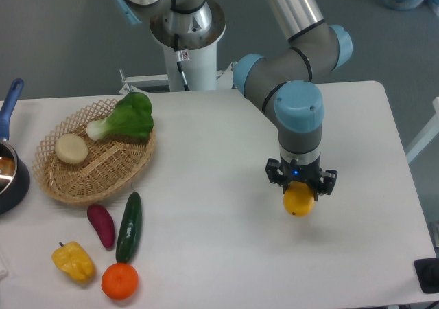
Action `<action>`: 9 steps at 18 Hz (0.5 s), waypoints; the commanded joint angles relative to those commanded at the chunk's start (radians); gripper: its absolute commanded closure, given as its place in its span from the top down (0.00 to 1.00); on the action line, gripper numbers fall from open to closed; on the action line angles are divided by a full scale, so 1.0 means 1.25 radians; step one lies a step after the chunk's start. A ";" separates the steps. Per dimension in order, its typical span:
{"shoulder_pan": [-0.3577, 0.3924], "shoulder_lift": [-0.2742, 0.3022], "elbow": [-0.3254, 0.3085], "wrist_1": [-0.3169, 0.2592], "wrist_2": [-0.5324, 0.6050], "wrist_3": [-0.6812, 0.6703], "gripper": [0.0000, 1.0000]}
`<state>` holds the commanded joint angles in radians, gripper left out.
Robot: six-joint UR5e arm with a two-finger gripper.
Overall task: Place the mango on the table
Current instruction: 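Hold the yellow mango in the gripper above the table, then carry the mango toward the cucumber and lower it to the table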
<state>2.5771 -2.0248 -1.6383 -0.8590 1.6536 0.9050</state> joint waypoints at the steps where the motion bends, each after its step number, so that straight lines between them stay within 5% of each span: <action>1: -0.001 -0.004 0.000 0.000 0.016 0.000 0.30; 9: -0.086 -0.016 -0.032 0.000 0.053 0.000 0.35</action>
<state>2.4699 -2.0448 -1.6780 -0.8590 1.7195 0.9050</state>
